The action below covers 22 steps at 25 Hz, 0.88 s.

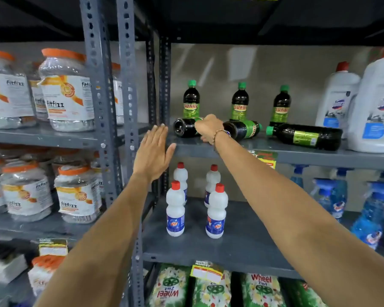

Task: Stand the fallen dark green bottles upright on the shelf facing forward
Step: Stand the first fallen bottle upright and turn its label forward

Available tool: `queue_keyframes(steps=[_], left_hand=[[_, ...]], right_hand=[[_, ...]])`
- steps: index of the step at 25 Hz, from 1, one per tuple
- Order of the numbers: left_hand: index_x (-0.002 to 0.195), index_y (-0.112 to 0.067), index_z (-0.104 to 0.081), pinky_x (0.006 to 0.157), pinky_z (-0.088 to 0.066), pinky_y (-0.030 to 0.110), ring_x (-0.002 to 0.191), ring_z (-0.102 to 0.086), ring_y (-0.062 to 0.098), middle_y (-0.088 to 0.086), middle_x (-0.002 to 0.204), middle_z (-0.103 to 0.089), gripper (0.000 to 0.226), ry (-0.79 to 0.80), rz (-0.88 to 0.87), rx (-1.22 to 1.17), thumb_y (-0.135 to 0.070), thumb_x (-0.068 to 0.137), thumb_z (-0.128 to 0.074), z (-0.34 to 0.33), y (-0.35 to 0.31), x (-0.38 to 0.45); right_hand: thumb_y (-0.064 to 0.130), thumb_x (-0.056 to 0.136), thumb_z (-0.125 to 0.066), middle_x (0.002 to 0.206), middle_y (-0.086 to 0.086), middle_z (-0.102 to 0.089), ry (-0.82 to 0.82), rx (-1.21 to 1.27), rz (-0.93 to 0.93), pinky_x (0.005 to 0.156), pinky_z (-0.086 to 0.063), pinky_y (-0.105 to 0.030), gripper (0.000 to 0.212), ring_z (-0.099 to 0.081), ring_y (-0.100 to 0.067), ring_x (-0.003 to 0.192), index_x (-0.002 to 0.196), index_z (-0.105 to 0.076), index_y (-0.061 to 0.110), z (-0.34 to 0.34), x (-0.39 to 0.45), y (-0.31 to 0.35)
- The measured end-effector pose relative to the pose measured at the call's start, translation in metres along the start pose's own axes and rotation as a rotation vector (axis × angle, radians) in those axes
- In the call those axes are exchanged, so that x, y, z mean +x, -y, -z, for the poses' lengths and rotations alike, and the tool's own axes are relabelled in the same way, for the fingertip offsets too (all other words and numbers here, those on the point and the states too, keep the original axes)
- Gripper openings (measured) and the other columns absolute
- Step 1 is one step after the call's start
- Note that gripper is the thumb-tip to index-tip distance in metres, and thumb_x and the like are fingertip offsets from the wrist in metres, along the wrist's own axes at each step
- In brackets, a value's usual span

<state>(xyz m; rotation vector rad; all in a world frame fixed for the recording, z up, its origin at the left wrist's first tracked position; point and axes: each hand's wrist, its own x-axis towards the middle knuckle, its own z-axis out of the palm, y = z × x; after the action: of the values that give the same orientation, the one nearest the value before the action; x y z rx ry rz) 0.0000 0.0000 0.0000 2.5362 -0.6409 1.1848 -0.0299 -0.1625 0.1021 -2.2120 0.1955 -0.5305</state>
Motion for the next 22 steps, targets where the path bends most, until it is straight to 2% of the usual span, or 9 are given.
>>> queue_keyframes(steps=[3,5,7,9,12,15,17,19,22], left_hand=[[0.114,-0.006,-0.057,0.103,-0.035,0.040,0.113,-0.054,0.032,0.013,0.116,-0.061,0.058,-0.130,-0.040,0.124,-0.048,0.099,-0.019,-0.010,0.007,0.003],[0.093,-0.008,-0.056,0.082,-0.038,0.038,0.086,-0.056,0.031,0.011,0.093,-0.061,0.051,-0.204,-0.045,0.162,-0.046,0.099,-0.023,-0.014,0.010,0.001],[0.086,-0.008,-0.054,0.074,-0.036,0.037,0.076,-0.053,0.029,0.011,0.085,-0.059,0.044,-0.282,-0.071,0.163,-0.042,0.098,-0.029,-0.018,0.014,0.002],[0.085,-0.008,-0.055,0.073,-0.036,0.036,0.074,-0.052,0.028,0.010,0.083,-0.059,0.043,-0.302,-0.075,0.152,-0.041,0.097,-0.030,-0.019,0.016,0.002],[0.086,-0.008,-0.059,0.075,-0.036,0.035,0.073,-0.053,0.028,0.008,0.082,-0.061,0.045,-0.321,-0.083,0.129,-0.041,0.097,-0.031,-0.024,0.017,0.004],[0.086,-0.008,-0.061,0.076,-0.037,0.035,0.073,-0.055,0.027,0.007,0.082,-0.062,0.048,-0.368,-0.093,0.132,-0.043,0.097,-0.029,-0.029,0.020,0.004],[0.087,-0.008,-0.061,0.077,-0.037,0.034,0.073,-0.055,0.026,0.006,0.082,-0.063,0.052,-0.372,-0.084,0.137,-0.044,0.098,-0.025,-0.029,0.020,0.004],[0.087,-0.008,-0.061,0.077,-0.036,0.034,0.073,-0.056,0.027,0.007,0.082,-0.063,0.054,-0.352,-0.078,0.131,-0.045,0.099,-0.023,-0.027,0.021,0.004],[0.088,-0.008,-0.061,0.077,-0.036,0.034,0.074,-0.056,0.026,0.007,0.083,-0.063,0.051,-0.351,-0.091,0.126,-0.043,0.098,-0.026,-0.027,0.019,0.003]], right_hand=[[0.022,0.078,-0.056,0.112,-0.014,-0.062,-0.040,0.082,-0.053,0.084,-0.058,-0.042,0.034,-0.067,-0.031,0.096,0.106,-0.058,0.002,-0.015,0.019,0.007],[0.022,0.083,-0.056,0.108,-0.010,-0.049,-0.027,0.160,-0.112,0.084,-0.058,-0.042,0.047,-0.064,-0.029,0.096,0.123,-0.047,-0.002,-0.024,0.030,0.009],[0.025,0.090,-0.051,0.118,-0.014,-0.041,-0.023,0.201,-0.178,0.087,-0.057,-0.041,0.049,-0.060,-0.030,0.095,0.130,-0.042,-0.002,-0.029,0.039,0.010],[0.029,0.091,-0.050,0.128,-0.015,-0.045,-0.006,0.236,-0.236,0.085,-0.057,-0.036,0.047,-0.059,-0.027,0.077,0.130,-0.047,0.002,-0.028,0.045,0.008],[0.040,0.083,-0.061,0.101,-0.008,-0.059,0.012,0.283,-0.304,0.058,-0.052,-0.029,0.041,-0.051,-0.020,0.062,0.113,-0.059,0.012,-0.030,0.053,0.010],[0.056,0.073,-0.063,0.084,-0.006,-0.059,0.028,0.159,-0.287,0.064,-0.047,-0.029,0.049,-0.051,-0.020,0.060,0.100,-0.059,0.014,-0.038,0.069,0.011],[0.053,0.079,-0.061,0.078,-0.006,-0.054,0.024,0.162,-0.271,0.074,-0.047,-0.032,0.045,-0.050,-0.020,0.063,0.098,-0.056,0.012,-0.039,0.069,0.014],[0.044,0.084,-0.059,0.085,-0.007,-0.053,0.040,0.209,-0.272,0.086,-0.048,-0.033,0.037,-0.052,-0.022,0.075,0.098,-0.052,0.010,-0.036,0.062,0.018],[0.027,0.083,-0.060,0.082,-0.007,-0.055,0.047,0.265,-0.296,0.066,-0.047,-0.028,0.020,-0.050,-0.018,0.064,0.080,-0.052,0.009,-0.029,0.056,0.019]])
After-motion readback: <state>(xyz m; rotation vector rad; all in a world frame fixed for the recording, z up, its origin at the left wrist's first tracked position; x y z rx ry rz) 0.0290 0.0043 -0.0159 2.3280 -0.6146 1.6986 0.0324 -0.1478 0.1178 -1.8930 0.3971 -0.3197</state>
